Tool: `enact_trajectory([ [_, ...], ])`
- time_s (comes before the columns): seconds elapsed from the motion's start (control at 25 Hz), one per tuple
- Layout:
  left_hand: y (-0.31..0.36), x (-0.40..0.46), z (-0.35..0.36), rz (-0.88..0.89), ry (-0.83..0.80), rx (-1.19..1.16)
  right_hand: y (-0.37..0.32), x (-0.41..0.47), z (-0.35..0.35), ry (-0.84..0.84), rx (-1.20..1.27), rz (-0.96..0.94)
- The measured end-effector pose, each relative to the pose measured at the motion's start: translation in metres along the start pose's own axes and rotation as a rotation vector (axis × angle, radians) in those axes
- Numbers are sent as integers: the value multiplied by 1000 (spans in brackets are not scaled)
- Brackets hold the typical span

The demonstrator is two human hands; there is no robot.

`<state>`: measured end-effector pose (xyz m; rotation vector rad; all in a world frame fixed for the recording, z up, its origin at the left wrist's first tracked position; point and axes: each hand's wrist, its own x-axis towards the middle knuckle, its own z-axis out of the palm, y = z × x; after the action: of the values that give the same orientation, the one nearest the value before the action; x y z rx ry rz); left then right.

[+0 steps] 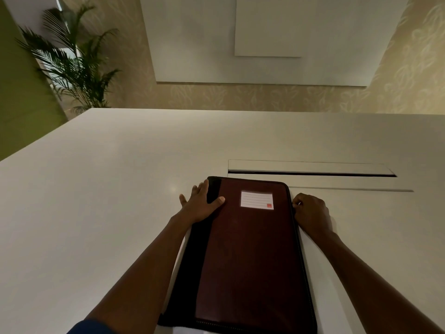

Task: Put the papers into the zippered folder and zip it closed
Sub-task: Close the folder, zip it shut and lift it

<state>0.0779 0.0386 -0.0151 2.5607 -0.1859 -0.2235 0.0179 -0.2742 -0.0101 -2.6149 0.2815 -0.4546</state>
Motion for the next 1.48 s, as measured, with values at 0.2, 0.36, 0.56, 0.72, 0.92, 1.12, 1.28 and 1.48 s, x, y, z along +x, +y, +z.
enact_trajectory([
  [0.2, -3, 24, -4, -11, 8, -7, 1, 22, 8, 13, 17, 23],
  [0.36, -5, 40, -6, -29, 67, 5, 2, 35, 12, 10, 9, 22],
  [0.56, -8, 50, -3, -14, 50, 55, 5, 52, 17, 18, 16, 7],
  [0.72, -8, 51, -2, -26, 43, 62, 4, 66, 20, 7, 5, 3],
  [0.92, -7, 49, -3, -34, 42, 76, 1, 79, 21, -54, 3, -26],
  [1.12, -5, 47, -1, -46, 33, 75, -2, 90, 21, -116, 6, -59],
  [1.28, -5, 47, 0, -49, 35, 86, -6, 105, 17, -214, -9, -116],
  [1.48, -7, 47, 2, -47, 45, 90, -12, 124, 10, -349, -70, -197],
])
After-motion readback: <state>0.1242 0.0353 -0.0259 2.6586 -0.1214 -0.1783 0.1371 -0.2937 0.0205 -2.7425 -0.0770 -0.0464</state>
